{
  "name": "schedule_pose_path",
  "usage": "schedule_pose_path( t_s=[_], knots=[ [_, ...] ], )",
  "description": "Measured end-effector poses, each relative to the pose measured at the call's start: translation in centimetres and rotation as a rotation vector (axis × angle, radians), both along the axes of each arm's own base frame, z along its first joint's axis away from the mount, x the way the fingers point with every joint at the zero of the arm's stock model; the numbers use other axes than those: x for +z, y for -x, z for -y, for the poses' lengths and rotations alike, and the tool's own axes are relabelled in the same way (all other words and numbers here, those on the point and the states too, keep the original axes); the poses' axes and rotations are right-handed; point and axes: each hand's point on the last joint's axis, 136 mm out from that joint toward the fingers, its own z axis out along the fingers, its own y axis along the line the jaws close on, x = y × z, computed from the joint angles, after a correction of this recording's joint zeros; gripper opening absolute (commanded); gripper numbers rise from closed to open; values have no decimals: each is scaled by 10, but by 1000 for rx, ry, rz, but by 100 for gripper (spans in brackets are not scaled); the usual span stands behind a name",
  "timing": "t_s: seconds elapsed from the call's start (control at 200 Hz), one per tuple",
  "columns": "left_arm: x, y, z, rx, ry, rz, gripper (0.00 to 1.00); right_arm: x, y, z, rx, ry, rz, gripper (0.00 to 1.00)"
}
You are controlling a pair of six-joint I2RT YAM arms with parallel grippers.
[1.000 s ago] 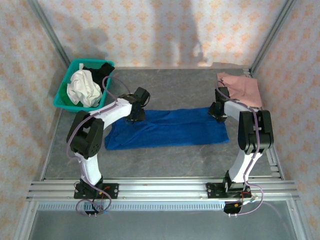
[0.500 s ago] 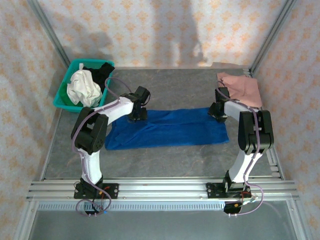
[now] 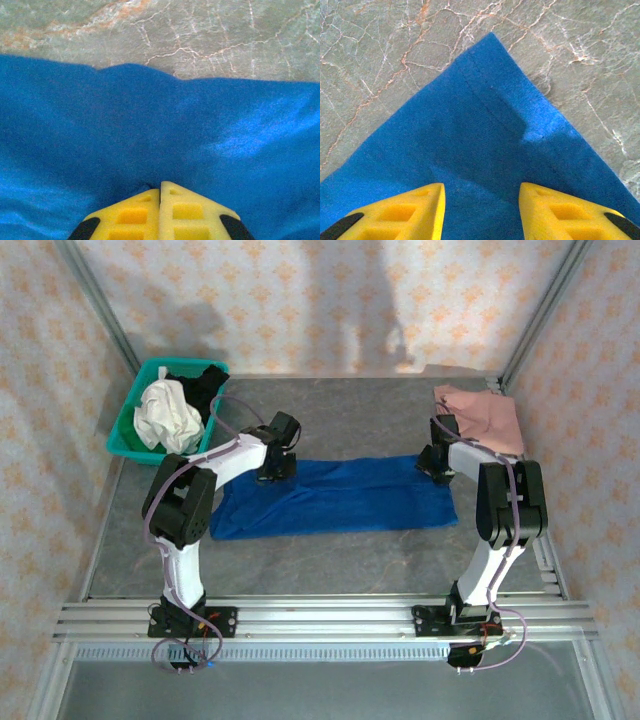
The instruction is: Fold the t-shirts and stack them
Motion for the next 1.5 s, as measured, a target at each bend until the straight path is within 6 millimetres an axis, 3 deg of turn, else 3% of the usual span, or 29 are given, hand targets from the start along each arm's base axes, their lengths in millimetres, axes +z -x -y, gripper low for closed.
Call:
schedule_pose_path(
  t_s=[0.155,0.42,0.631,0.681,0.771,0.836,0.916,1.016,1.086,1.201,1.501],
  knots=[
    [8,2,-1,-1,8,14,0,0,0,0,0,0,0,44],
    [57,25,2,-22,12,105,0,0,0,0,0,0,0,44],
    [52,51,4,-18,18,82,0,0,0,0,1,-1,0,44],
    [49,57,4,-16,16,73,18,0,0,0,1,-2,0,44],
    [49,59,3,-4,-3,67,36,0,1,-1,2,-5,0,44],
    [50,48,3,7,-14,66,44,0,1,-1,4,-8,1,44],
    [44,27,3,24,-9,66,43,0,1,-2,4,-8,1,44],
    [22,8,-1,54,-9,28,42,-1,1,-1,4,-8,3,44],
    [4,2,-5,70,-23,-4,41,0,1,-1,7,-7,4,44],
    [-15,3,-7,70,-38,-49,27,0,1,-1,10,-5,5,44],
    [-2,6,-5,72,-11,-27,9,0,1,-1,11,-5,5,44]
  ],
)
